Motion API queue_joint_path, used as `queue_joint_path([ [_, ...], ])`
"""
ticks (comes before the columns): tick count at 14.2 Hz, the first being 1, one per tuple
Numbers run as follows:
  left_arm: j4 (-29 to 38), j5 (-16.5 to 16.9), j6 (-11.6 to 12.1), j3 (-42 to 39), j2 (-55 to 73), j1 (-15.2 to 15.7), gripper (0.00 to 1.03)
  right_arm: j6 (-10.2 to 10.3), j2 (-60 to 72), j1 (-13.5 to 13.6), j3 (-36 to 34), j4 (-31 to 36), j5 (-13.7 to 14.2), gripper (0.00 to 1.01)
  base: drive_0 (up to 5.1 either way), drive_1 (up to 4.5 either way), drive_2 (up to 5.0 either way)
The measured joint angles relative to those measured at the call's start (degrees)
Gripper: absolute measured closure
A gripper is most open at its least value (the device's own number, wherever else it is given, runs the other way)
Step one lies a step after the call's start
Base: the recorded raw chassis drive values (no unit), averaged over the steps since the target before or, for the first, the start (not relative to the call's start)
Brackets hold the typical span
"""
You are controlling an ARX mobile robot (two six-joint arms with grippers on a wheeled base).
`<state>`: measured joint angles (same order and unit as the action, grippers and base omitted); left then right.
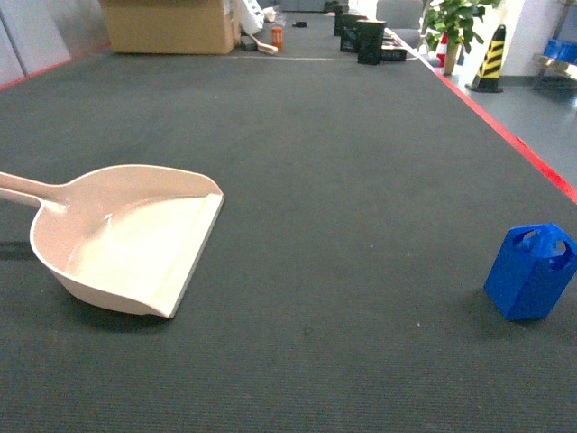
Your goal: Place part in tray to right shelf
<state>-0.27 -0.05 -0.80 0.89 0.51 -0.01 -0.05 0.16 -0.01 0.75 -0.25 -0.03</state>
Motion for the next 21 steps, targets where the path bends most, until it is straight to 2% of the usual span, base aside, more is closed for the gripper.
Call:
queue_joint_path([
  [15,0.00,0.00,0.00,0.00,0.00,0.00,0.05,0.00,0.00,0.00,0.00,0.00,0.00,0.03,0.0,0.00,0.0],
  [16,-3.30,-4.81,-1.16,0.70,1.05,-1.60,0.05,0.00,0.00,0.00,0.00,0.02,0.00,0.03,0.0,0.00,0.0],
  [17,-9.16,-17.55,-6.14,4.04,7.78,-7.04,0.05,-0.02,0.00,0.00,0.00,-0.02,0.02,0.03,0.0,0.00,0.0],
  [18,-6.69,-22.67,-11.56,4.42,12.66,-4.72,0.05,0.00,0.00,0.00,0.00,0.11,0.02,0.03,0.0,0.00,0.0],
  [19,-1.88,-20.02,-18.40,4.55,16.61,1.86,0.05,0.00,0.07,0.00,0.00,-0.09,0.00,0.03,0.0,0.00,0.0],
  [20,4.87,-13.66,-24.92,5.92,22.47,7.69,0.05,0.00,0.04,0.00,0.00,-0.02,0.00,0.03,0.0,0.00,0.0],
  [21,11.72,-7.61,-29.57,6.82,29.27,12.70,0.05,0.00,0.04,0.00,0.00,0.00,0.00,0.03,0.0,0.00,0.0],
])
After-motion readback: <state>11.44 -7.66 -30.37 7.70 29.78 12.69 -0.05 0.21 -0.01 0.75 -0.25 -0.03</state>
